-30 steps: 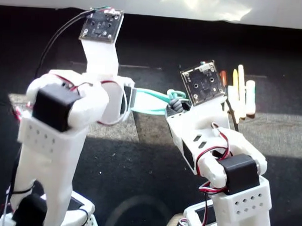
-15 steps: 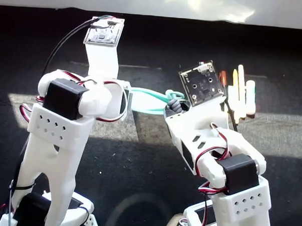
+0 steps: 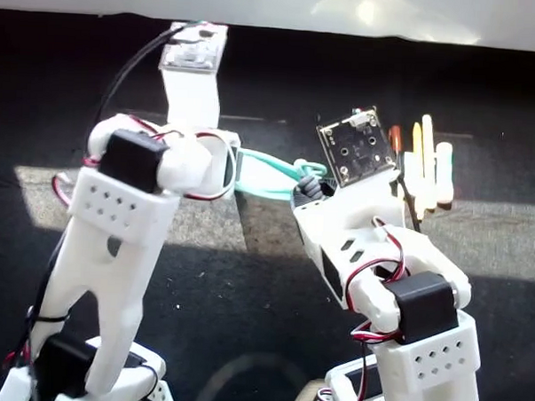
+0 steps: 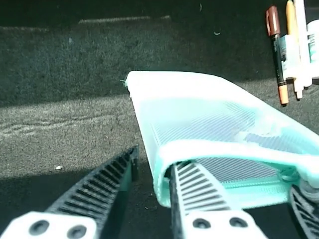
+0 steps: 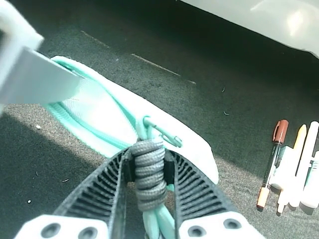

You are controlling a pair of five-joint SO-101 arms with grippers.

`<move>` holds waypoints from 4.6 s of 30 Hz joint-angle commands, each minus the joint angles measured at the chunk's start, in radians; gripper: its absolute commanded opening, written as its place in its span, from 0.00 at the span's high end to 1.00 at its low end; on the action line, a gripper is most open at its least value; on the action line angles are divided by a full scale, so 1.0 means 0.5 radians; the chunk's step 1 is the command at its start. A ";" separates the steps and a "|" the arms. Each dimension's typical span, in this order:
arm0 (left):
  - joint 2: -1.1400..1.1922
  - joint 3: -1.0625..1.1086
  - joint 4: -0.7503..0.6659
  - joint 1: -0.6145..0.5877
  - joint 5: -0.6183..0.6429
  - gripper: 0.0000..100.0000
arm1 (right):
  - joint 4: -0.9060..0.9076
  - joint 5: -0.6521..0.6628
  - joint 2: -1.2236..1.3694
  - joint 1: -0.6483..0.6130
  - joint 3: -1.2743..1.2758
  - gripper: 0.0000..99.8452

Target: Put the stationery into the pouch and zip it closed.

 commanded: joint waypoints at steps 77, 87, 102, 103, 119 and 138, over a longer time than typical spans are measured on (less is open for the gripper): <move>0.109 0.044 0.132 -0.545 0.018 0.99 | 0.563 0.009 -0.008 0.508 -0.784 0.70; 0.109 0.044 0.135 -0.542 0.018 0.99 | -0.293 0.003 0.842 1.192 -0.121 0.70; 0.103 0.048 0.147 -0.545 0.018 0.99 | -0.710 0.012 3.058 0.990 -1.821 0.70; 0.103 0.048 0.147 -0.545 0.018 0.99 | -0.640 0.012 3.178 0.984 -1.978 0.70; 0.109 0.048 0.135 -0.542 0.018 0.99 | -0.195 0.012 4.442 1.026 -3.592 0.72; 0.109 0.048 0.095 -0.548 0.015 0.99 | 0.551 0.015 4.362 1.008 -4.368 0.99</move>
